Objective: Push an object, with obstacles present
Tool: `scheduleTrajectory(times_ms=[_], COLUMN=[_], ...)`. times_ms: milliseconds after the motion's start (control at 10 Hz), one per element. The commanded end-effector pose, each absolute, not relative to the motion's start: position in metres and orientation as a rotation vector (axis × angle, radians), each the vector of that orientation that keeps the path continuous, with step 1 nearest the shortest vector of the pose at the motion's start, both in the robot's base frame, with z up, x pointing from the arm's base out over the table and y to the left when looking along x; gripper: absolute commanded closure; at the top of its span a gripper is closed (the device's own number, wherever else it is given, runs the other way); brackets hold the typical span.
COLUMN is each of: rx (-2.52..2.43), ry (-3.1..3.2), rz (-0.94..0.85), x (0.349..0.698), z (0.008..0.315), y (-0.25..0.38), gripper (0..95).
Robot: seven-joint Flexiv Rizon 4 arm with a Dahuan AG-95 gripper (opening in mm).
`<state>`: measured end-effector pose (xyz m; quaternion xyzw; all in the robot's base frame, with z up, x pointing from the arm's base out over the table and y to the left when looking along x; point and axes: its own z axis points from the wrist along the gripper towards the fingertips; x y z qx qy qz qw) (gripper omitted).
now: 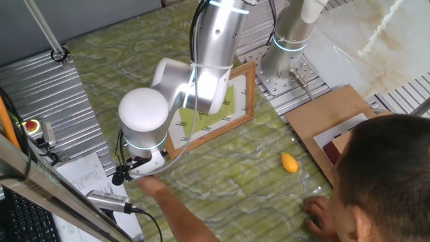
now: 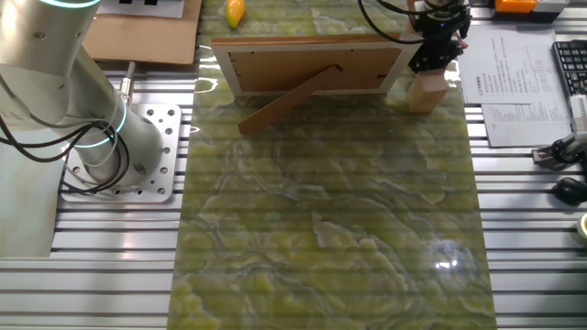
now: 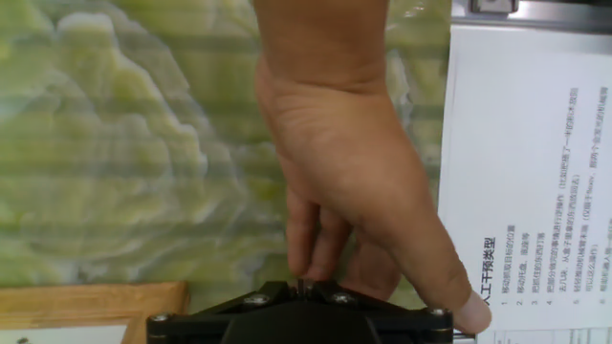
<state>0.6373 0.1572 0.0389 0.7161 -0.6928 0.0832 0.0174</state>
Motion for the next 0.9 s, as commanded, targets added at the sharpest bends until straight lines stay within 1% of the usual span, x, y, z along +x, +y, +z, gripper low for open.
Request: scheduleTrajectory(times_ms=[100, 900], rx=[2.223, 2.196], ry=[-2.153, -2.170], rz=[0.262, 0.275], x=[0.636, 0.635], z=[0.039, 0.039], y=[0.152, 0.138], gripper=[95.0, 95.0])
